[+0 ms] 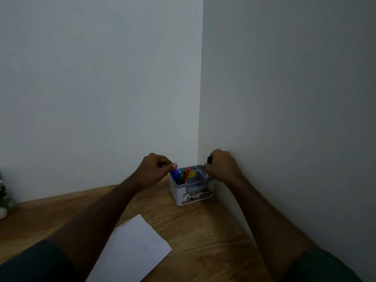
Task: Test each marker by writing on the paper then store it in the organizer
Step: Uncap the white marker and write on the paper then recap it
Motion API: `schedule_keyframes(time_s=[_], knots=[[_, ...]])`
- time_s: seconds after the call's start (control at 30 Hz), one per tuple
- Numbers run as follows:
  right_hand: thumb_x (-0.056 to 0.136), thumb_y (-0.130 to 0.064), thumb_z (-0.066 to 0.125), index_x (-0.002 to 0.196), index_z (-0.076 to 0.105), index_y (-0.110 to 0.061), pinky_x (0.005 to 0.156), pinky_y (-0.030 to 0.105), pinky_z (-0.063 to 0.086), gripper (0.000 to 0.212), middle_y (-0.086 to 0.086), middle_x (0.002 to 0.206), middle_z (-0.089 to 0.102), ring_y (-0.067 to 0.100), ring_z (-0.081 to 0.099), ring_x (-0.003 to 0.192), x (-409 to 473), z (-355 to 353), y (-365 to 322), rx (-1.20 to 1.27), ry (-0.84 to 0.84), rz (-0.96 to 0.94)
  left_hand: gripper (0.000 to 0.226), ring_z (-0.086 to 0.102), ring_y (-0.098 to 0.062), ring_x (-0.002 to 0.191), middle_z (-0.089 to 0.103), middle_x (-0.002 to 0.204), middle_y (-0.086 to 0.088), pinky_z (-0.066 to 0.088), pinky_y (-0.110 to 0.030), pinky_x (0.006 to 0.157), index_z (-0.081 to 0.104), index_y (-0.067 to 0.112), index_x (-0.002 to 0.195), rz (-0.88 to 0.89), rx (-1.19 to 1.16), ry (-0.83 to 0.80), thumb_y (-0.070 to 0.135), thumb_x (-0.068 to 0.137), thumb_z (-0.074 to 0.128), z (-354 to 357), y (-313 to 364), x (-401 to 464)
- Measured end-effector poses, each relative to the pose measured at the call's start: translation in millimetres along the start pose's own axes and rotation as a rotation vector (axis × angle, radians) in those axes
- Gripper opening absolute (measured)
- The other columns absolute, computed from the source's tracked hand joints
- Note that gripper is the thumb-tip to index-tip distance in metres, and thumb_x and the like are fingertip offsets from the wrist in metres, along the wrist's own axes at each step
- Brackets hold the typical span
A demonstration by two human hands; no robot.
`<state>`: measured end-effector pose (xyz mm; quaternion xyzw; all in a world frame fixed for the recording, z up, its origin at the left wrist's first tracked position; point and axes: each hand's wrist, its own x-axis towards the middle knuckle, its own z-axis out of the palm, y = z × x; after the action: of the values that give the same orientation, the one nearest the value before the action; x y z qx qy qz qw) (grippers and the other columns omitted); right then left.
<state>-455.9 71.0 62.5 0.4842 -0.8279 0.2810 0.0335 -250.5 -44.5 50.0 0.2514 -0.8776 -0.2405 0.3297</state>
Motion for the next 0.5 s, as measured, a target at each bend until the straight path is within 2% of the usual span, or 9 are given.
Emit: schedule_keyframes(time_s=[0.1, 0.17, 0.27, 0.37, 0.5], knots=[[0.084, -0.021, 0.069, 0.079, 0.057, -0.01, 0.062, 0.027, 0.048, 0.018, 0.017, 0.091, 0.068, 0.03, 0.068, 0.086, -2.7, 9.9, 6.0, 0.016, -0.058, 0.025, 0.022, 0.067, -0.023, 0.073, 0.074, 0.081, -0.004, 0.056, -0.041, 0.068, 0.077, 0.015, 0.094, -0.001, -0.011, 0.002, 0.032, 0.091, 0.064, -2.9, 1.9, -2.6], [0.084, -0.025, 0.072, 0.09, 0.063, -0.006, 0.066, 0.029, 0.051, 0.021, 0.016, 0.096, 0.068, 0.03, 0.067, 0.089, -5.0, 9.2, 6.7, 0.009, -0.056, 0.038, 0.023, 0.067, -0.021, 0.073, 0.074, 0.08, -0.003, 0.056, -0.04, 0.069, 0.077, 0.013, 0.095, -0.007, -0.014, 0.015, 0.032, 0.091, 0.065, -7.7, 3.9, -5.5], [0.087, -0.028, 0.069, 0.103, 0.065, -0.004, 0.072, 0.03, 0.051, 0.029, 0.015, 0.105, 0.068, 0.028, 0.066, 0.094, -12.2, -4.5, -1.4, -0.029, 0.113, 0.024, 0.026, 0.067, -0.016, 0.072, 0.073, 0.077, -0.001, 0.056, -0.035, 0.069, 0.077, 0.01, 0.094, -0.012, -0.014, 0.035, 0.032, 0.092, 0.064, -17.7, 6.8, -13.8], [0.091, -0.028, 0.067, 0.1, 0.067, -0.009, 0.072, 0.029, 0.055, 0.02, 0.008, 0.097, 0.07, 0.018, 0.063, 0.082, -25.8, -19.5, -31.2, 0.076, 0.264, -0.068, 0.025, 0.068, -0.012, 0.07, 0.073, 0.074, 0.002, 0.056, -0.031, 0.069, 0.077, 0.013, 0.088, -0.026, -0.031, 0.043, 0.034, 0.091, 0.064, -32.3, 6.5, -29.6], [0.09, -0.027, 0.065, 0.088, 0.07, -0.013, 0.075, 0.036, 0.057, 0.016, 0.003, 0.084, 0.072, 0.018, 0.066, 0.079, -54.0, -8.0, -94.3, 0.198, 0.272, -0.266, 0.021, 0.068, -0.013, 0.066, 0.073, 0.07, 0.0, 0.055, -0.028, 0.067, 0.077, 0.015, 0.082, -0.064, -0.049, 0.064, 0.032, 0.09, 0.067, -60.0, 0.0, -70.8]])
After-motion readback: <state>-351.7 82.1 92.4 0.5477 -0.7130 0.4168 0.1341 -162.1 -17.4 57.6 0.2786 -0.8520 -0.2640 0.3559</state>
